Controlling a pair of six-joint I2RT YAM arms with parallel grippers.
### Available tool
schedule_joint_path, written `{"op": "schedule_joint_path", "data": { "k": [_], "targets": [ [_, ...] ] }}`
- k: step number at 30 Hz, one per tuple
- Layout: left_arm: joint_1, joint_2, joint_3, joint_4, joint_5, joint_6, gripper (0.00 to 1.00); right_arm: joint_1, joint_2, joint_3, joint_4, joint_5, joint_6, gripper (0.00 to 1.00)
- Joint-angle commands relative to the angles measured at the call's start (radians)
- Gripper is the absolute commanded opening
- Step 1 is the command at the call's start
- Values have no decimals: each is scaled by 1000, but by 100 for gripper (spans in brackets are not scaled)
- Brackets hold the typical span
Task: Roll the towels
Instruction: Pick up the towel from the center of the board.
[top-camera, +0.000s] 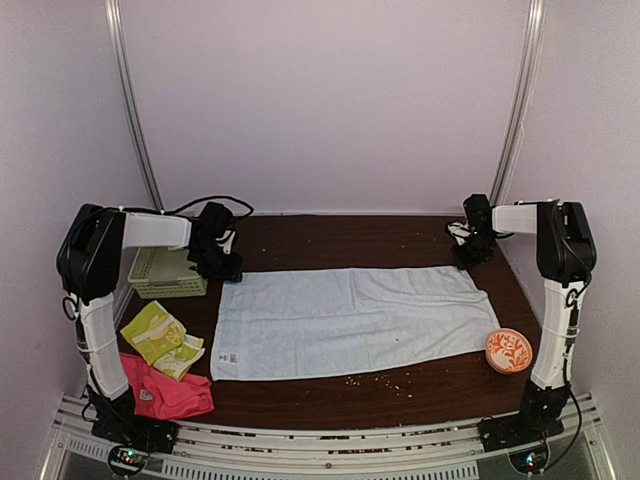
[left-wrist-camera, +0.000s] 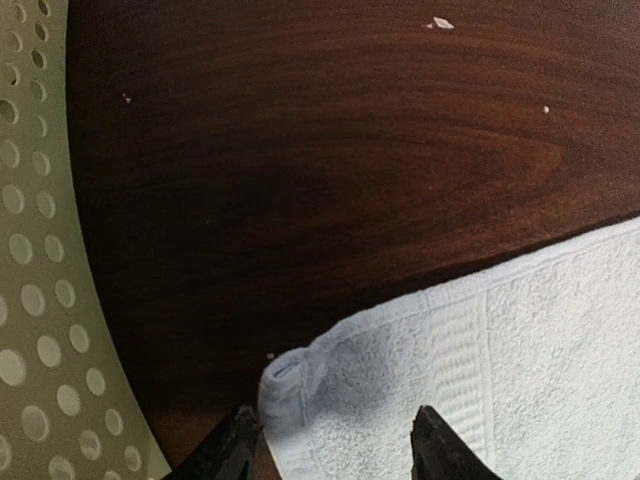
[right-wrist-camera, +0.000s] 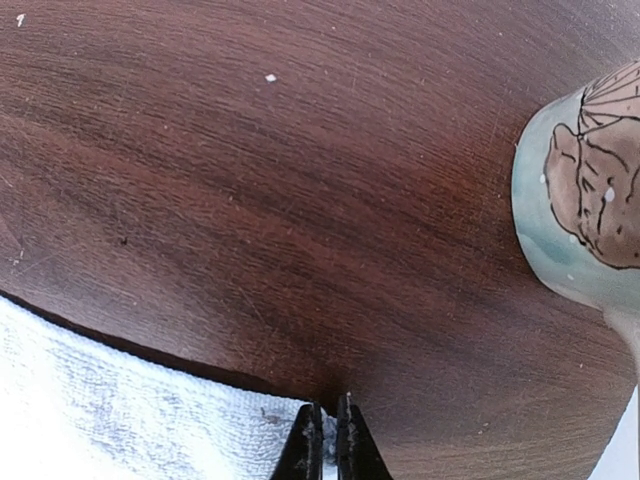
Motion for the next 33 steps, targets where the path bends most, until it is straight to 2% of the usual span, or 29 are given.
{"op": "schedule_joint_path", "data": {
  "k": [1,10,15,24,27,33],
  "targets": [
    [8,28,25,25,-22,-30,54,-3,0,-17,-26,-3,-12,0],
    [5,60,106,32,-76,-13,51,-3,5,-24,-29,-25,-20,0],
    [0,91,162,-60,-128,2,51,-3,8,-19,-34,-27,-21,0],
    [-13,118,149,-91,-121,54,37,-3,13,-13,-37,-29,-25,0],
    [-15,133,149,-81,-103,64,35,-3,12,-14,-38,-29,-26,0],
    [-20,121,157,-55,-110,73,8,-3,2,-16,-35,-23,-28,0]
  ]
}}
